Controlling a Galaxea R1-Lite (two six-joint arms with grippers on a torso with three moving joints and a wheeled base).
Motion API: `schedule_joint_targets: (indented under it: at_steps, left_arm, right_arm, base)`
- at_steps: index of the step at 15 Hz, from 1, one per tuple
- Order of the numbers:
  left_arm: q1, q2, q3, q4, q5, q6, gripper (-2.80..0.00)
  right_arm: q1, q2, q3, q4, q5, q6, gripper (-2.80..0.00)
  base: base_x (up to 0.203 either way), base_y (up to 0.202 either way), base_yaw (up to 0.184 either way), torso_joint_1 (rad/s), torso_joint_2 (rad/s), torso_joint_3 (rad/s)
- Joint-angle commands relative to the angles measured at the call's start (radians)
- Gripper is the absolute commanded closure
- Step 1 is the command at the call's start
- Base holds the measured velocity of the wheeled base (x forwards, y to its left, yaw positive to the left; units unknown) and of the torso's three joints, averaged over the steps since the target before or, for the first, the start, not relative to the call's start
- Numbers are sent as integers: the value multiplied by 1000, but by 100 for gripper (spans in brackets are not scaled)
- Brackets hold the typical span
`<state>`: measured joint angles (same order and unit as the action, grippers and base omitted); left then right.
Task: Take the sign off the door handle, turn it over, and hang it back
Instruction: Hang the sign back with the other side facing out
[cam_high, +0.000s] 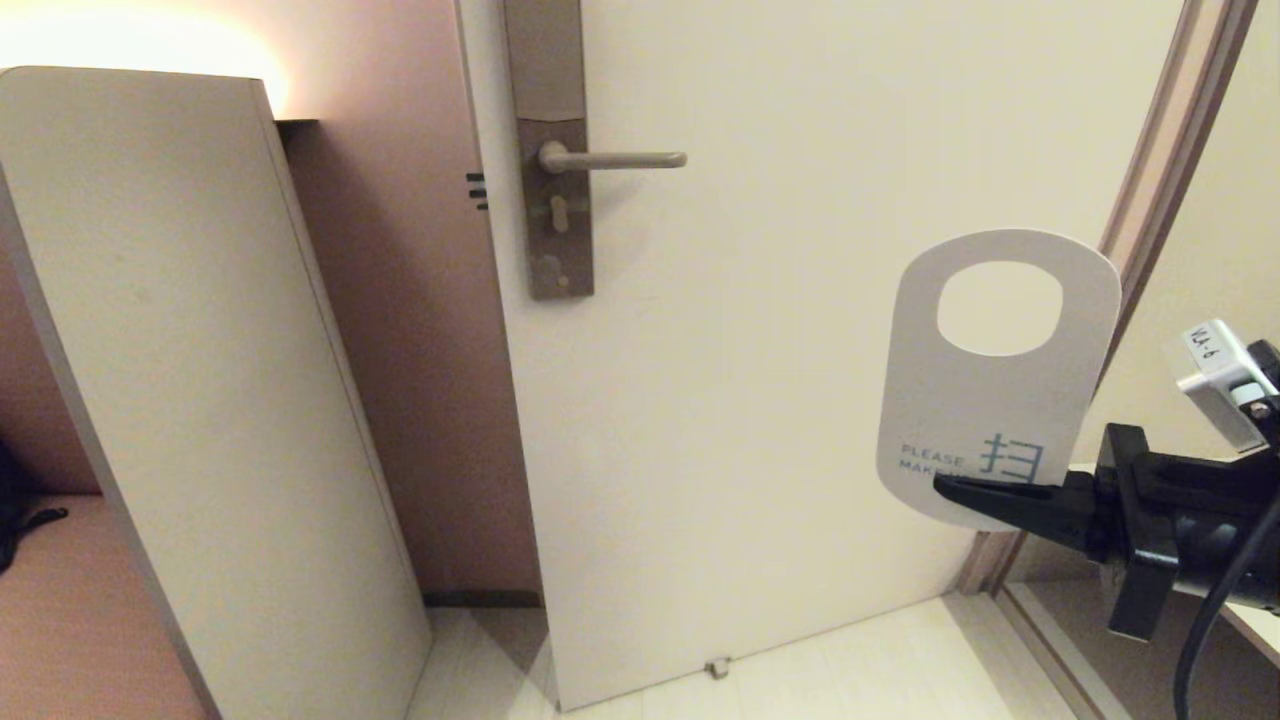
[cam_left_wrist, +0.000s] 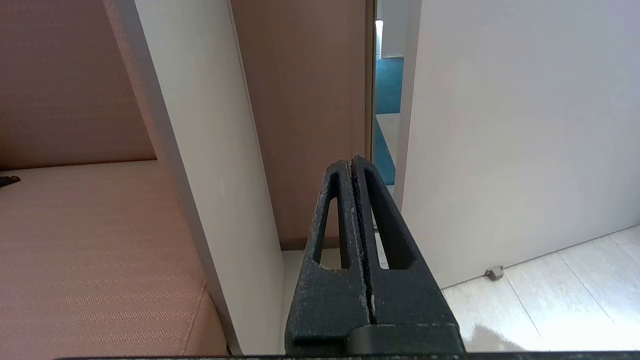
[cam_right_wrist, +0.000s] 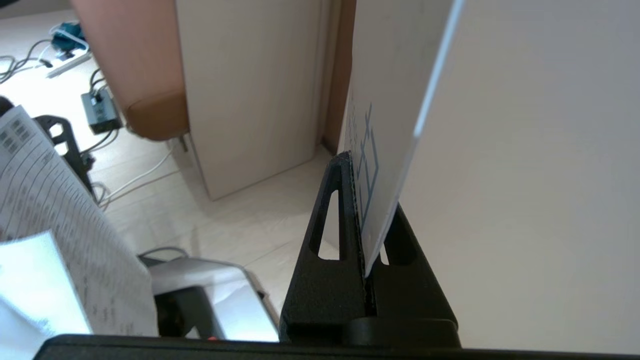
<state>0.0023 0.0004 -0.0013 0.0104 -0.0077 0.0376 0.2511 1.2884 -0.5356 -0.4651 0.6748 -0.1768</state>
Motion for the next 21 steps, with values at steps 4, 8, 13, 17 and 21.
schedule_joint_targets:
  at_steps: [4, 8, 13, 17, 21]
  left_arm:
    - [1, 0, 0, 0, 0, 1, 0]
    - [0, 0, 0, 0, 1, 1, 0]
    - [1, 0, 0, 0, 0, 1, 0]
    - [-1, 0, 0, 0, 0, 1, 0]
    - [-1, 0, 0, 0, 0, 1, 0]
  right_arm:
    - [1, 48, -100, -3, -13, 0, 0]
    - [1, 73, -163, -3, -16, 3, 0]
    - [4, 158, -277, -3, -43, 20, 0]
    - [5, 266, -395, -3, -52, 24, 0]
    - [9, 369, -537, -1, -67, 62, 0]
  base:
    - [0, 0, 0, 0, 0, 0]
    - [0, 0, 0, 0, 0, 0]
    - [0, 0, 0, 0, 0, 0]
    - [0, 0, 0, 0, 0, 0]
    - [0, 0, 0, 0, 0, 0]
